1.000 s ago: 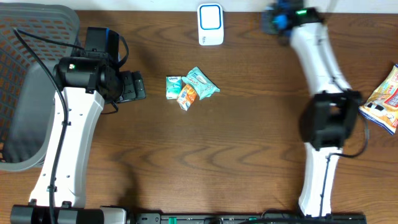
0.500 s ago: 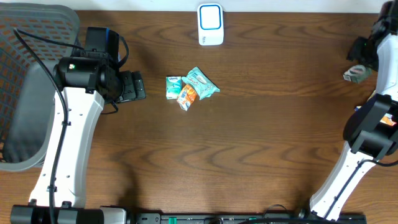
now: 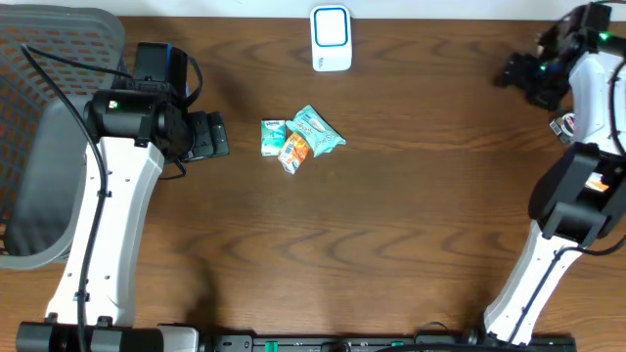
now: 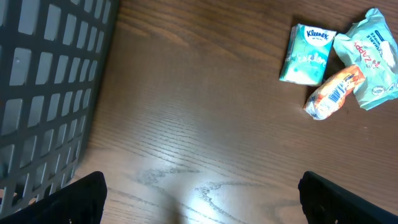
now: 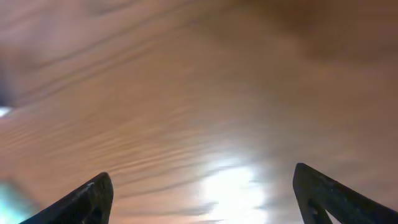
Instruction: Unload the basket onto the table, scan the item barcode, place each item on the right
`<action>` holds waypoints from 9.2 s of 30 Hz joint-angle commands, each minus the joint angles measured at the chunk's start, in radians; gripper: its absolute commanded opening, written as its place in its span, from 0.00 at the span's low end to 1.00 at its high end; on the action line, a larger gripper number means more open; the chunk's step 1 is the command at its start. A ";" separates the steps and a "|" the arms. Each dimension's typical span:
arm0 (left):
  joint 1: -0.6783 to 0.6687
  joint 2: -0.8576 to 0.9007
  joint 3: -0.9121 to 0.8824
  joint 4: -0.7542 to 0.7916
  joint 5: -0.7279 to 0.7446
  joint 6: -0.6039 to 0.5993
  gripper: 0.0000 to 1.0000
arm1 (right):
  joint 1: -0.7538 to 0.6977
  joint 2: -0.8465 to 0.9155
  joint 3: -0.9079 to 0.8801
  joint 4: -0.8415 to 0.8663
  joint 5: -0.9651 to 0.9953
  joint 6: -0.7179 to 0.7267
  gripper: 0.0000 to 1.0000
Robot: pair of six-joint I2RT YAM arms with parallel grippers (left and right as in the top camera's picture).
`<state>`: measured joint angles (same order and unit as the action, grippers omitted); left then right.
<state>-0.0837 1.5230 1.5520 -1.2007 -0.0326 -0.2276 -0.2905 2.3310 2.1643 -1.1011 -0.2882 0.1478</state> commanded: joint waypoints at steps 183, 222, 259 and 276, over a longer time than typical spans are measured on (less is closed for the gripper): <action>0.005 0.002 -0.002 -0.003 -0.010 0.014 0.98 | 0.518 -0.109 -0.117 0.500 -0.578 0.078 0.01; 0.005 0.002 -0.002 -0.003 -0.010 0.014 0.98 | 0.570 -0.109 -0.117 0.234 0.110 0.209 0.01; 0.005 0.002 -0.002 -0.003 -0.010 0.014 0.98 | 0.898 -0.108 -0.255 0.064 0.713 -0.010 0.64; 0.005 0.002 -0.002 -0.003 -0.010 0.014 0.98 | 0.599 -0.107 -0.356 0.078 0.445 -0.018 0.64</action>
<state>-0.0837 1.5230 1.5520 -1.2007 -0.0326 -0.2276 0.3218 2.2189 1.8591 -1.0393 0.2150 0.1398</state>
